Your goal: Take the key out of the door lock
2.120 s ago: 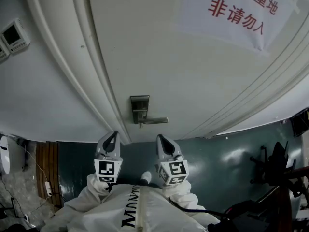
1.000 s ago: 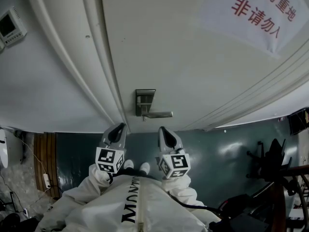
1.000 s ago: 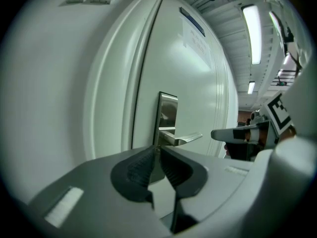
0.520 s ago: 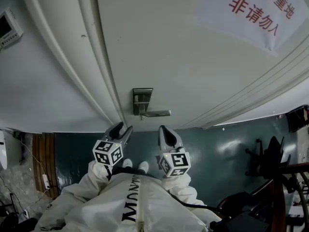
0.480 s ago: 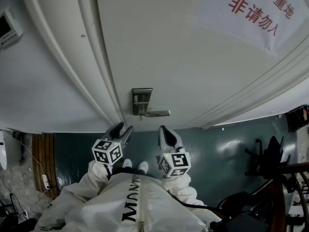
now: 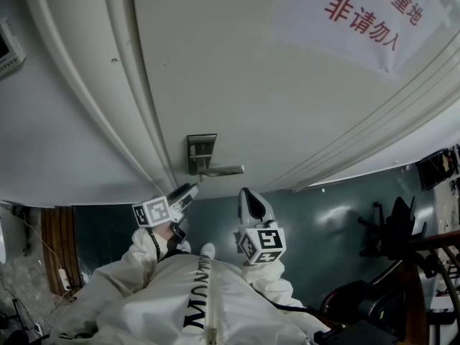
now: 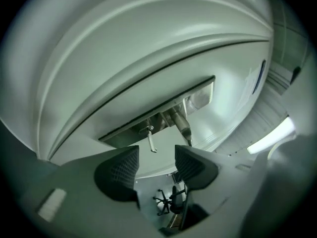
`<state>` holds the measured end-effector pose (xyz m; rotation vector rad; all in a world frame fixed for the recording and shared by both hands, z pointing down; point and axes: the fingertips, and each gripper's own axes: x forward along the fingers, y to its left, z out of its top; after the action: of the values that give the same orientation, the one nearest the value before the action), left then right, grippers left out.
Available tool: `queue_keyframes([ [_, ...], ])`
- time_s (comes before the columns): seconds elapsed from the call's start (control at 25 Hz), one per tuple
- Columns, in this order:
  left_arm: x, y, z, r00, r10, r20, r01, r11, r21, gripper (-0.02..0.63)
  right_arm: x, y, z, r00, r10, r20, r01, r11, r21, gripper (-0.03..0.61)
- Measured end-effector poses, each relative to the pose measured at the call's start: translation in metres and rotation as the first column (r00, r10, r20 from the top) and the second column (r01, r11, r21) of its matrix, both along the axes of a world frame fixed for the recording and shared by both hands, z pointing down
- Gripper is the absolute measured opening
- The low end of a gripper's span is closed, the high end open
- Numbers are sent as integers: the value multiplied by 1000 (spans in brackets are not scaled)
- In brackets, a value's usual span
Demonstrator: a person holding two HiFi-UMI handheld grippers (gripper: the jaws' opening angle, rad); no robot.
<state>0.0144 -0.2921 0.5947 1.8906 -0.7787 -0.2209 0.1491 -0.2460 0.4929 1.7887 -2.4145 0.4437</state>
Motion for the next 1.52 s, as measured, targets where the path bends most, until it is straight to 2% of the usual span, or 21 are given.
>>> queue_keyframes([
  [0.2, 6, -15, 6, 990, -14, -143, 1, 996, -88, 225, 5, -1, -2, 1000, 20, -2, -20, 1000, 5, 0],
  [0.4, 15, -27, 17, 947, -29, -319, -37, 979, -199, 225, 2, -3, 0, 1000, 17, 3, -17, 1000, -3, 0],
  [0.68, 26, -39, 13, 902, -6, -431, -92, 974, -207, 224, 1, -6, 5, 1000, 23, 20, -22, 1000, -20, 0],
  [0.84, 29, -47, 10, 893, -9, -450, -93, 975, -204, 216, 3, -7, 5, 1000, 24, 18, -24, 999, -22, 0],
  [1.16, 32, -47, 7, 882, -1, -472, -112, 971, -210, 110, 7, -4, 10, 999, 41, 30, -40, 999, -35, 0],
  [1.28, 31, -48, 11, 887, -6, -461, -108, 970, -220, 57, 8, -1, 8, 998, 48, 39, -47, 998, -30, 0],
  [1.52, 29, -50, 25, 900, -13, -435, -104, 964, -245, 28, 7, 0, 10, 998, 47, 41, -45, 998, -36, 0],
])
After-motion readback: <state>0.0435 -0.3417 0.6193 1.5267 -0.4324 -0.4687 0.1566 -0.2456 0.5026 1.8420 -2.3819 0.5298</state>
